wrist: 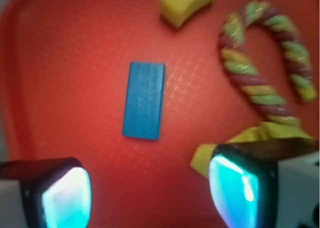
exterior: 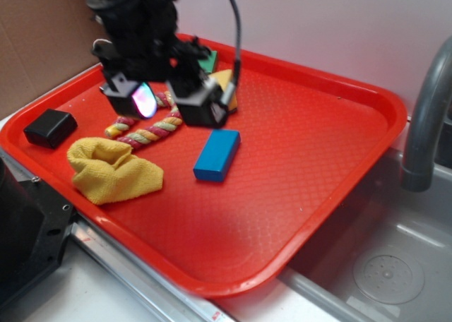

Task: Grab the blue block.

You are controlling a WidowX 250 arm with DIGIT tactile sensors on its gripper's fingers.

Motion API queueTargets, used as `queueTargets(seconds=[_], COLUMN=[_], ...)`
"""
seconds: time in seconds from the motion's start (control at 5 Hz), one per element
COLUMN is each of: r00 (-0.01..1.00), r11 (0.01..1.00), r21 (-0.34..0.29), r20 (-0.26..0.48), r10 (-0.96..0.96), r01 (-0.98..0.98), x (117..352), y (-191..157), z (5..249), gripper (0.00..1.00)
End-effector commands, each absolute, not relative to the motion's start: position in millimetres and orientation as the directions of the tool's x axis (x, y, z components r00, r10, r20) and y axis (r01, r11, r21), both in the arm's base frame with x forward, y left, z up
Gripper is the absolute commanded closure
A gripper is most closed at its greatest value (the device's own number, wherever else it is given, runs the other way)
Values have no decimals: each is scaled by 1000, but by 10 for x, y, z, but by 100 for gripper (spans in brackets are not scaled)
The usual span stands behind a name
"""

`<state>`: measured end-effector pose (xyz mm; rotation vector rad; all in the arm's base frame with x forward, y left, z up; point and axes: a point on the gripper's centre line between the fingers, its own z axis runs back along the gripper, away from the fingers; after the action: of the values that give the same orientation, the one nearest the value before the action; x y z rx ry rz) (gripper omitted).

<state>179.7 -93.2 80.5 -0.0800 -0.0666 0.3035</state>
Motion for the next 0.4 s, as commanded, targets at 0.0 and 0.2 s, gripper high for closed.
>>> queueTargets(seconds=[0.0, 0.2], r00=[953, 946], r11=[952, 945], r21=[-46, -49], r20=[12, -19], r10=[303, 323], r01=[-302, -324], x=[1905, 1894], y=[-917, -867], z=[411, 287], gripper=[0, 0])
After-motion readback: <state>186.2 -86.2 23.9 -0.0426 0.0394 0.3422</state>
